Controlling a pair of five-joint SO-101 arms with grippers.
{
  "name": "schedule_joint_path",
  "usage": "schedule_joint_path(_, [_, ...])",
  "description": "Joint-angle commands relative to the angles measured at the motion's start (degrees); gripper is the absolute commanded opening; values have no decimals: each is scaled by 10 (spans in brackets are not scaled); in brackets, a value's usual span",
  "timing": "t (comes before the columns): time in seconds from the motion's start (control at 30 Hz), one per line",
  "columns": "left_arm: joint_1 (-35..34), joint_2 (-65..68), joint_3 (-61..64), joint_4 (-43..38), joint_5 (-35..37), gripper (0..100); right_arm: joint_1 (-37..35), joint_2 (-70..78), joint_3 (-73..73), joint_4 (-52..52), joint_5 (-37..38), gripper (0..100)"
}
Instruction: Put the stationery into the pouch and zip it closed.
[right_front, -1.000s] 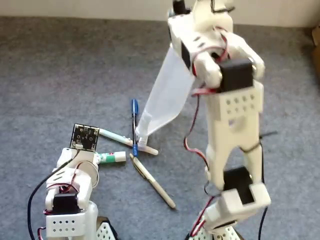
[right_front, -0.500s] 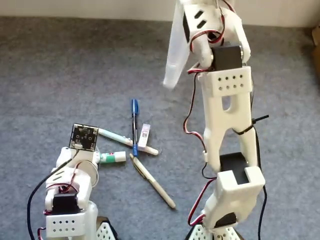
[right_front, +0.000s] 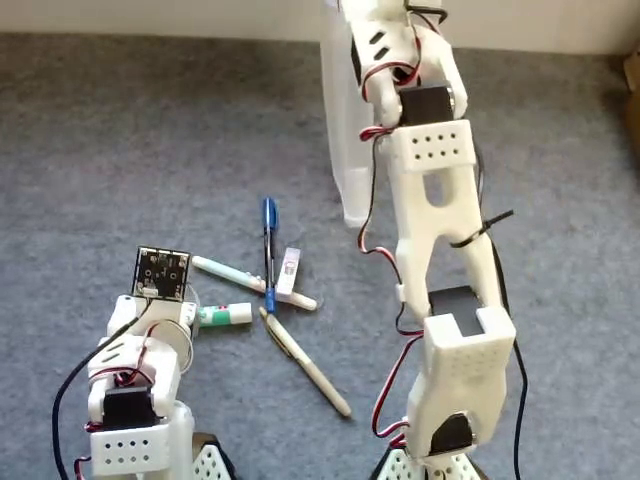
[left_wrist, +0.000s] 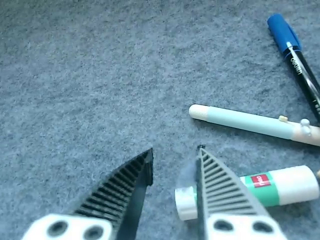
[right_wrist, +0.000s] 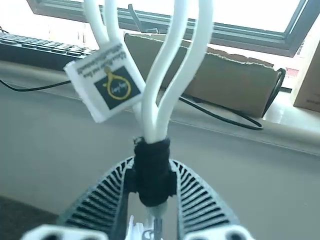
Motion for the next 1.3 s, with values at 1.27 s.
schedule_joint_path(1.27, [-5, -6, 10, -10, -1, 147, 35, 69, -172, 189, -6, 5])
